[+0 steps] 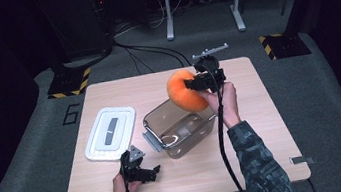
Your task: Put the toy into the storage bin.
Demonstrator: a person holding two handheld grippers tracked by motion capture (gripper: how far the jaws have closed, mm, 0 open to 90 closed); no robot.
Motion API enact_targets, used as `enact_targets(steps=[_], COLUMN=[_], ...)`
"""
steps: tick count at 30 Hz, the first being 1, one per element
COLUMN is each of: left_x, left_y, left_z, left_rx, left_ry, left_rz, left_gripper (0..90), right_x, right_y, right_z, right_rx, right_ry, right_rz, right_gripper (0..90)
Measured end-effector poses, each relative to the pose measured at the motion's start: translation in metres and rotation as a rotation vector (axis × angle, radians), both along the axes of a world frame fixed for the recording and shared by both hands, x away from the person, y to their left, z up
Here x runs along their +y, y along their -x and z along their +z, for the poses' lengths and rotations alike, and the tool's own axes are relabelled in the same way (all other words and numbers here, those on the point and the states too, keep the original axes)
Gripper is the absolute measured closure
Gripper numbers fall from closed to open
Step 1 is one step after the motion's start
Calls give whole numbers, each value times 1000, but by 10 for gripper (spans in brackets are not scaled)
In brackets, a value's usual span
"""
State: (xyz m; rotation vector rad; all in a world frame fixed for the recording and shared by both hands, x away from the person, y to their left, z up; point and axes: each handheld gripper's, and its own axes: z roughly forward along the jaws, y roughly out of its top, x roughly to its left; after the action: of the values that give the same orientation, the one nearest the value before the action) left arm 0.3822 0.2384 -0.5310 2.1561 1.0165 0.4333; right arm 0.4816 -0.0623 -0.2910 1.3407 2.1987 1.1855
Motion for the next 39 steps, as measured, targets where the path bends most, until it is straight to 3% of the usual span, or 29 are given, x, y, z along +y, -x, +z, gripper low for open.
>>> enact_targets(steps=[16, 27, 32, 36, 39], left_x=[0, 0, 1, 1, 1], left_y=[0, 0, 0, 0, 0], left_z=[0, 0, 1, 1, 1], left_rx=[-4, -7, -2, -2, -3], left_ry=[0, -6, -16, -10, -10], left_rz=[3, -1, -1, 4, 5], left_gripper=[15, 15, 15, 17, 17], right_x=[-8, -13, -13, -10, -3], right_y=[-2, -12, -17, -19, -17], right_z=[-23, -48, -64, -70, -74], right_rx=[71, 118, 158, 149, 144], right_ry=[-55, -54, -79, -45, 13], right_rz=[-39, -65, -70, -64, -69], right_gripper=[697, 677, 656, 610, 567])
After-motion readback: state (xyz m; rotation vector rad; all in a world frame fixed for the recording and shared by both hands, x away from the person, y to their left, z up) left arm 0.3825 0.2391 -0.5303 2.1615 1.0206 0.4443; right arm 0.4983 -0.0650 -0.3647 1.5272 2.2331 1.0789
